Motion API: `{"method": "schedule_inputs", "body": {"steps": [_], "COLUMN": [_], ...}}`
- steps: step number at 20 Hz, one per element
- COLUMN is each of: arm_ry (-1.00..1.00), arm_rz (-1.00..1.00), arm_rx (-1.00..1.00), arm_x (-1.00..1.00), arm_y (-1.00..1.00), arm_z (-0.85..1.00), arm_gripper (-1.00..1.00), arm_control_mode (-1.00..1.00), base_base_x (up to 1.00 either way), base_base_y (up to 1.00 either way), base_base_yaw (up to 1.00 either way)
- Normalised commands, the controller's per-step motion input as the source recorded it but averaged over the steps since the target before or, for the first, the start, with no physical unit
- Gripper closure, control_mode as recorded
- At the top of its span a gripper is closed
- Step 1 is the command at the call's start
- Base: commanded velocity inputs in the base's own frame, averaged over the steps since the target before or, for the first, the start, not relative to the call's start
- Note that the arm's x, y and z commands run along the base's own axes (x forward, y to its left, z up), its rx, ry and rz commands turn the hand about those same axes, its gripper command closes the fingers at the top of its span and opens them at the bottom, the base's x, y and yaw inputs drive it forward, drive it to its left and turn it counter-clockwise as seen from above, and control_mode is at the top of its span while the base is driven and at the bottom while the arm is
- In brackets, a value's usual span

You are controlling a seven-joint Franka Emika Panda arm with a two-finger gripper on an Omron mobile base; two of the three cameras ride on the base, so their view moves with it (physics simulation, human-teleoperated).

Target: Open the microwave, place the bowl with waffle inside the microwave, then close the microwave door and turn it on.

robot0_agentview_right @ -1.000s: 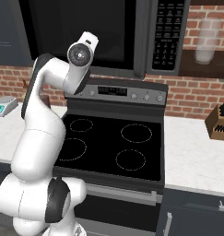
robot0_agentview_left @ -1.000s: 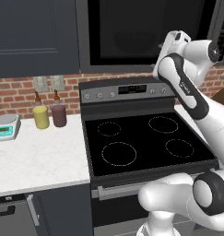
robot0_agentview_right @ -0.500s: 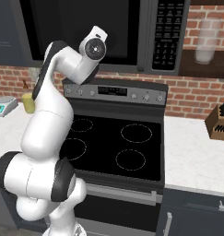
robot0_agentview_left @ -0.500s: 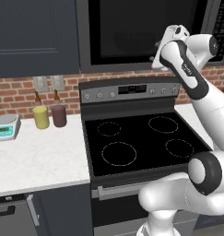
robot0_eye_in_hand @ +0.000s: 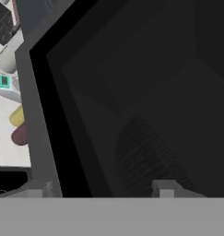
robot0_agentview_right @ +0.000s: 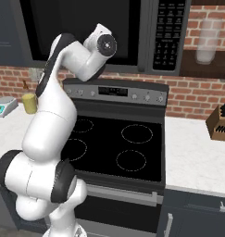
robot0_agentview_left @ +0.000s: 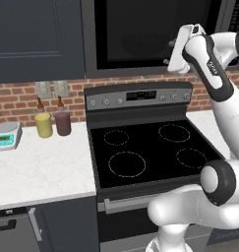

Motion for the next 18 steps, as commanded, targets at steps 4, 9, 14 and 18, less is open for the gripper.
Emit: {"method": "schedule_inputs", "body": {"steps": [4,9,14,18], "arm_ry": [-0.03,-0.04,-0.02,0.0], "arm_rz": [0.16,0.11,0.01,0.0], "arm_rx": [0.0,0.0,0.0,0.0], "arm_x": [-1.0,-1.0,-0.77,-0.19], "arm_y": [-0.35,-0.68,-0.98,-1.0], "arm_z": [0.0,0.0,-0.01,-0.04], "arm_gripper": [-1.0,-1.0,-1.0,-1.0], "arm_control_mode": [-1.0,-1.0,-1.0,-1.0], "base_base_x": [0.0,0.0,0.0,0.0], "base_base_y": [0.0,0.0,0.0,0.0], "base_base_yaw": [0.0,0.0,0.0,0.0]}}
